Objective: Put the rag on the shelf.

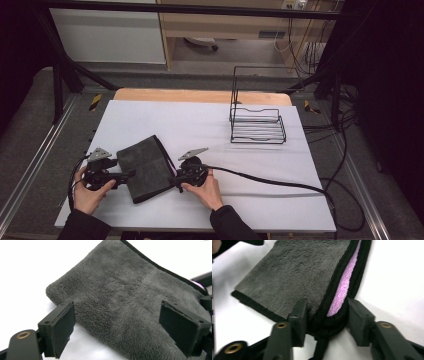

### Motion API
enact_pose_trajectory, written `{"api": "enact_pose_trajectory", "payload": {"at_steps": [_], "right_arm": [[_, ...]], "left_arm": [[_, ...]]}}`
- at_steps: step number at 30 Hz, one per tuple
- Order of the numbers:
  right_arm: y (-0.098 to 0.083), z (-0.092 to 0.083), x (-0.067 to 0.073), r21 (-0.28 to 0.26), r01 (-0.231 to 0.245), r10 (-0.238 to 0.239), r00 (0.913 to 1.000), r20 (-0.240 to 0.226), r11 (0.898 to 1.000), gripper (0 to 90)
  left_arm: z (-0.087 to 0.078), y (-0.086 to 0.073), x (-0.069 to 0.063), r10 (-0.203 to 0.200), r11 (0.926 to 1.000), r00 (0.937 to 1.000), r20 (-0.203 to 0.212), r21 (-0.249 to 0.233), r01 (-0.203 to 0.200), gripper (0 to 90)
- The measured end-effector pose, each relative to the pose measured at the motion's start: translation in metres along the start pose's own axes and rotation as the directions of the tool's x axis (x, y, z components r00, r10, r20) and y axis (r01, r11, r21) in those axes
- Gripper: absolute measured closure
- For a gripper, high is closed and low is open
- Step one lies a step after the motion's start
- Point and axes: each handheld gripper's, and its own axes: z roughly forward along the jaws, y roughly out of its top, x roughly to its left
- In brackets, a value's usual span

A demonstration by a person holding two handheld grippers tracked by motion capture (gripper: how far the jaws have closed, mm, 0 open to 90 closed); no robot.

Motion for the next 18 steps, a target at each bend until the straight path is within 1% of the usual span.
{"api": "enact_pose_trajectory", "payload": {"at_steps": [4,8,11,12,16,18], "right_arm": [[0.0,0.0,0.0,0.02,-0.044,0.044,0.9986,-0.028,0.999,67.7],[0.0,0.0,0.001,0.014,-0.063,0.064,0.9973,-0.036,0.998,74.2],[0.0,-0.003,0.002,0.007,-0.062,0.063,0.9975,-0.032,0.998,75.8],[0.001,-0.005,0.002,0.006,-0.069,0.069,0.9971,-0.032,0.998,76.0],[0.004,-0.014,0.002,0.005,-0.064,0.064,0.9976,-0.026,0.998,76.5],[0.004,-0.02,0.001,0.009,-0.07,0.07,0.9973,-0.022,0.998,76.7]], "left_arm": [[0.0,0.0,0.001,-0.003,1.0,1.0,-0.005,-0.001,0.003,13.8],[-0.001,-0.001,0.002,-0.005,1.0,1.0,-0.007,-0.005,0.005,13.9],[-0.002,-0.001,0.003,-0.008,1.0,0.9999,-0.007,-0.005,0.008,14.0],[-0.002,-0.001,0.003,-0.01,0.9999,0.9999,-0.007,-0.007,0.01,14.0],[-0.003,-0.002,0.003,-0.01,0.9999,0.9999,-0.006,-0.008,0.01,13.9],[-0.003,-0.002,0.002,-0.009,0.9999,0.9999,-0.004,-0.008,0.009,13.9]]}}
